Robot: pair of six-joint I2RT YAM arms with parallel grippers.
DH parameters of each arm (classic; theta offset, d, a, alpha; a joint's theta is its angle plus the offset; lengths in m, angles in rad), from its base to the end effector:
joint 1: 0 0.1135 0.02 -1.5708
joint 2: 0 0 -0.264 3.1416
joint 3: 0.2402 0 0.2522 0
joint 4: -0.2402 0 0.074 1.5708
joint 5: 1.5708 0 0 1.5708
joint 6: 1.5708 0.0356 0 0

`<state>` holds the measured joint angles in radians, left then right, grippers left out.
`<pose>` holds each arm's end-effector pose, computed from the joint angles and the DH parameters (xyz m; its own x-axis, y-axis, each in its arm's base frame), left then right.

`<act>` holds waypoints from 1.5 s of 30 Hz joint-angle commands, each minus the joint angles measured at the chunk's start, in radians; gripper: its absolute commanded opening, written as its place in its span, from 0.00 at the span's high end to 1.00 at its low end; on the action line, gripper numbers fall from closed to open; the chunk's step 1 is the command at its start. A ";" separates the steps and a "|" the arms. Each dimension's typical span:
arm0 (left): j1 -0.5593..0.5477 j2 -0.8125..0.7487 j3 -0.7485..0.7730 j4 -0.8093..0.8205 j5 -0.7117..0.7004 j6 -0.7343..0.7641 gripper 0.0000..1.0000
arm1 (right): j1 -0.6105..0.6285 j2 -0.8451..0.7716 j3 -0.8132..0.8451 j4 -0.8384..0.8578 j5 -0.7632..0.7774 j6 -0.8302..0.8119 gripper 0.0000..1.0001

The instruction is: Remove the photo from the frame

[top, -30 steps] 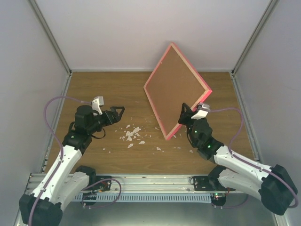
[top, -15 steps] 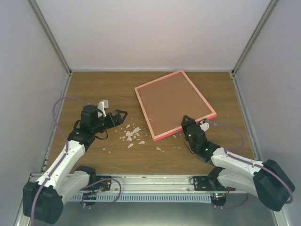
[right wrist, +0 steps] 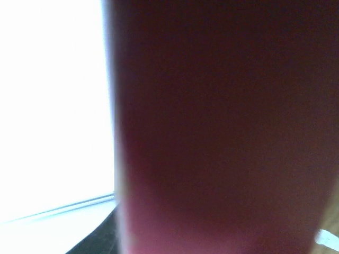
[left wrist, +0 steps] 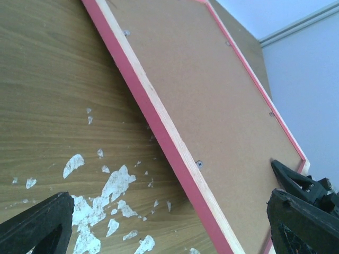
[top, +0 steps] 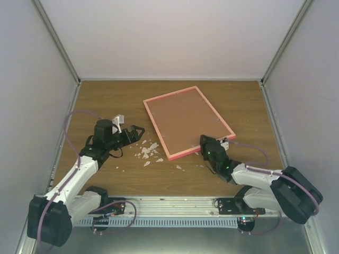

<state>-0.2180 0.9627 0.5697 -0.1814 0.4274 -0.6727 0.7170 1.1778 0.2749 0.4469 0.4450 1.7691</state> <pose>0.1997 -0.0593 0.2340 -0.7492 -0.4148 -0.5163 0.0892 0.7093 -0.6993 0.1706 0.1284 0.1555 -0.2305 0.9730 -0.0090 0.3849 0.0996 0.9176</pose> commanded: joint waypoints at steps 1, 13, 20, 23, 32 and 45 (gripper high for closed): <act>0.003 0.035 -0.032 0.090 0.035 -0.022 0.01 | 0.002 0.052 -0.018 -0.094 -0.073 -0.040 0.73; -0.096 0.304 -0.085 0.331 0.190 -0.145 0.01 | 0.002 0.154 -0.007 -0.021 -0.171 -0.065 0.69; -0.127 0.470 -0.095 0.531 0.278 -0.251 0.04 | 0.003 0.154 -0.009 -0.016 -0.174 -0.071 0.67; -0.137 0.516 -0.105 0.606 0.294 -0.298 0.07 | 0.002 0.154 -0.011 -0.013 -0.174 -0.072 0.66; -0.146 0.608 -0.123 0.739 0.322 -0.374 0.37 | 0.003 0.152 -0.003 -0.024 -0.182 -0.099 0.62; -0.146 0.654 -0.115 0.758 0.314 -0.369 0.73 | 0.002 0.088 0.000 -0.100 -0.166 -0.153 0.45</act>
<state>-0.3584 1.6077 0.4519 0.4820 0.7280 -1.0557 0.7170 1.3121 0.2729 0.4099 0.2676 1.6615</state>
